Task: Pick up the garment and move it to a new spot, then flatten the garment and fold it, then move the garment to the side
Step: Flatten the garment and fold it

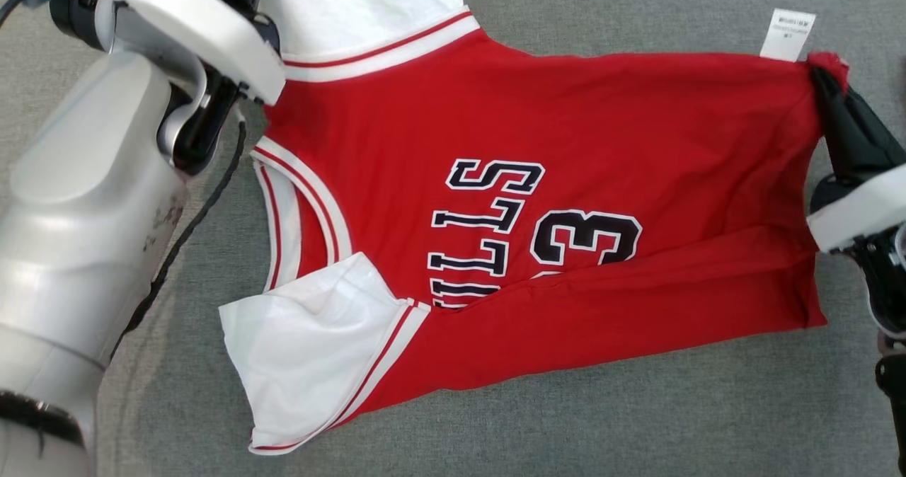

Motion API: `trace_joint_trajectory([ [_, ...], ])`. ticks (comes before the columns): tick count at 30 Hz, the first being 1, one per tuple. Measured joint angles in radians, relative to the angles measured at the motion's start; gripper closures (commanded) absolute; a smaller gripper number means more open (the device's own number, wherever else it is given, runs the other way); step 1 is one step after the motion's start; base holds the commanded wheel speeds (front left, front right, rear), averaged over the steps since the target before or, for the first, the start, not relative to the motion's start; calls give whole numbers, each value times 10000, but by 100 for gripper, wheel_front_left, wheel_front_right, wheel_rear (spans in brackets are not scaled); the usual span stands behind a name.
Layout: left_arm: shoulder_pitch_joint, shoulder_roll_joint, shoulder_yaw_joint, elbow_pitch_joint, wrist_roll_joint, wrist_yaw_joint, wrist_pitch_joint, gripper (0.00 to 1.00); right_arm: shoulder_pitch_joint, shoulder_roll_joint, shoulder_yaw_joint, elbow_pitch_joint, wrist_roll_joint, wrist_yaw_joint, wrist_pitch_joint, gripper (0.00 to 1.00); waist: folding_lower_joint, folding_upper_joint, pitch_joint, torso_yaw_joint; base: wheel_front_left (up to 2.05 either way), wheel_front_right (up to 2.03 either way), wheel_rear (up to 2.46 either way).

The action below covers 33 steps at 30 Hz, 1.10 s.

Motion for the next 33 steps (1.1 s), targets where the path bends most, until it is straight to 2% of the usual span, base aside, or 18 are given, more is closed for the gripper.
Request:
trace_joint_trajectory([
  [3,751,374,132,-899,35,29,-165,100,585,69,-196,-378,884,-2,71,100,0,0,-121,94,0,0,0],
  [6,1779,777,357,-2293,138,337,-240,100,1196,90,-313,-790,1716,-2,201,100,0,0,-265,182,0,0,0],
  [8,2608,1051,531,-3446,190,650,-270,100,1622,90,-410,-1009,2192,-2,261,100,0,0,-366,251,0,0,0],
  [12,4499,1624,947,-5994,257,1390,-284,100,2310,-90,-610,-1202,2387,-2,244,100,0,0,-556,375,0,0,0],
  [15,5978,2021,1081,-7693,334,2006,-284,100,2655,-188,-616,-1214,2178,-2,75,100,0,0,-664,451,0,0,0],
  [16,5978,2021,1081,-7693,334,2006,-284,100,2655,-188,-616,-1214,2178,-2,75,100,0,0,-664,451,0,0,0],
  [17,6897,2337,1058,-8550,349,2360,-284,100,2818,-215,-606,-1218,2073,-2,-56,100,0,0,-728,485,0,0,0],
  [18,7306,2452,1039,-8907,347,2523,-284,100,2874,-217,-614,-1200,2034,-2,-77,100,0,0,-760,509,0,0,0],
  [19,7306,2452,1039,-8907,347,2523,-284,100,2874,-217,-614,-1200,2034,-2,-77,100,0,0,-760,509,0,0,0],
  [24,8813,2660,704,-9963,31,3076,-59,100,3329,-309,-531,-1135,1891,-2,-163,100,0,0,-923,648,0,0,0],
  [25,9190,2661,625,-9967,-77,3218,-36,100,3638,-516,-247,-1235,1636,-2,-190,100,0,0,-990,720,0,0,0],
  [28,9618,2525,435,-9764,-368,3233,15,100,4027,-746,48,-1417,1043,-2,-568,96,0,0,-1081,792,0,0,0],
  [30,9800,2351,382,-9540,-566,3175,0,100,4253,-759,54,-1427,742,-2,-951,63,0,0,-1088,810,0,0,0],
  [31,9800,2326,339,-9380,-552,3149,2,100,4339,-767,65,-1388,477,-2,-1045,29,0,0,-1088,814,0,0,0],
  [32,9802,2243,372,-9258,-686,3074,-4,100,4425,-734,35,-1327,355,-2,-1129,0,0,0,-1087,827,0,0,0],
  [33,9798,2209,339,-9100,-683,3057,-2,88,4483,-644,29,-1313,322,-2,-1254,0,0,0,-1080,834,0,0,0],
])
